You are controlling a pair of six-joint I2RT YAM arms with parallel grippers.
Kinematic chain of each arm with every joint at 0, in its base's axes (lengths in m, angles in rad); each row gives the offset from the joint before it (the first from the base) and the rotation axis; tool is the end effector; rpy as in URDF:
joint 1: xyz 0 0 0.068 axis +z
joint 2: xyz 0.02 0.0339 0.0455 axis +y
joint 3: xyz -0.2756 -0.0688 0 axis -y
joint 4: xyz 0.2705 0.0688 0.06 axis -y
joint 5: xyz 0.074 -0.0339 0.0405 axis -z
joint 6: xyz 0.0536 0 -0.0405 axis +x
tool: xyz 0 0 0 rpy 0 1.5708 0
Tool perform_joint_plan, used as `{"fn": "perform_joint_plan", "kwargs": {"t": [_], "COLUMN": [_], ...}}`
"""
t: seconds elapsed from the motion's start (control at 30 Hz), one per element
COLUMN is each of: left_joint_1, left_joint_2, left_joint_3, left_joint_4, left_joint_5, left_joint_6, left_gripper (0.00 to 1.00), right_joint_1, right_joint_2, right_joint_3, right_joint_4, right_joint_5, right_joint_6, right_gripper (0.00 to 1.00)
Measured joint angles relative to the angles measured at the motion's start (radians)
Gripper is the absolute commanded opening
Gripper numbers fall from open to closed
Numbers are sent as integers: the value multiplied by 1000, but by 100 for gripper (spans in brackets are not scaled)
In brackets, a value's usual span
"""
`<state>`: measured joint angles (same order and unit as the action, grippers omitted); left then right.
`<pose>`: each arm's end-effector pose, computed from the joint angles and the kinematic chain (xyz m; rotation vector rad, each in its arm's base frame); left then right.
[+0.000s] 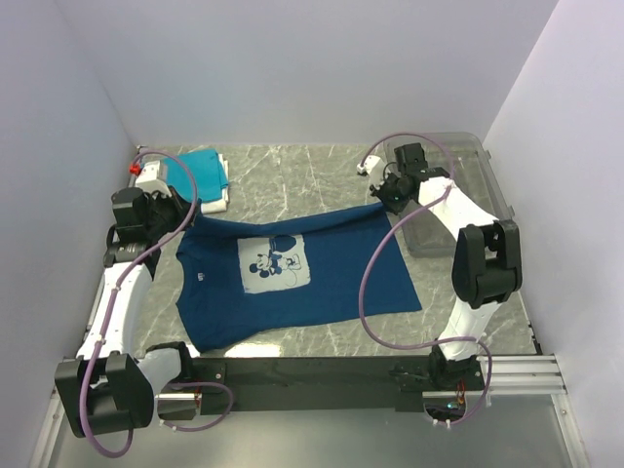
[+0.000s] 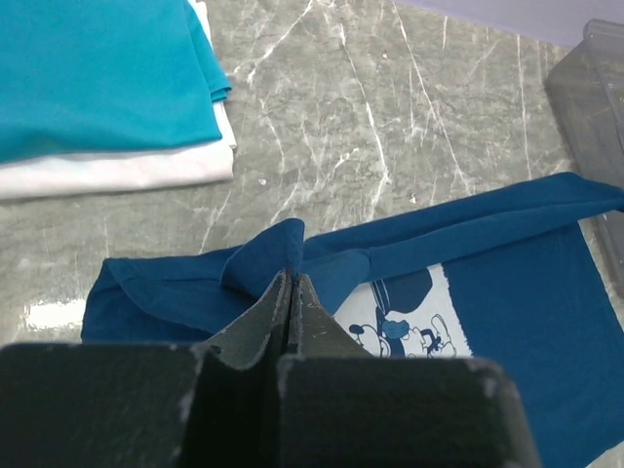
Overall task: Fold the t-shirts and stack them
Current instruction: Fold the tshirt
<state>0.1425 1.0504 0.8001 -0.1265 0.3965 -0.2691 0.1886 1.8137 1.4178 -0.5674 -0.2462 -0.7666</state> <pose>0.2748 0.0185 0.2983 -0.1362 1.9407 -0.4693 0.4208 0.0936 0.2286 -1.2311 2.1684 0.0729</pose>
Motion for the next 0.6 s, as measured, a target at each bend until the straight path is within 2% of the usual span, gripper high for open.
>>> {"fn": "perform_joint_plan", "kwargs": {"t": [0.6], "left_joint_1": [0], "left_joint_2": [-93], "left_joint_3": [-41], "left_joint_4": [-96], "left_joint_5": [0], "left_joint_6": [-38], "left_gripper": [1], "right_joint_1": [-4], "right_joint_2": [-57], "right_joint_3": [-122], "right_joint_4": [6], "right_joint_5": [-12], "right_joint_6": [-55], "right_gripper": [0]}}
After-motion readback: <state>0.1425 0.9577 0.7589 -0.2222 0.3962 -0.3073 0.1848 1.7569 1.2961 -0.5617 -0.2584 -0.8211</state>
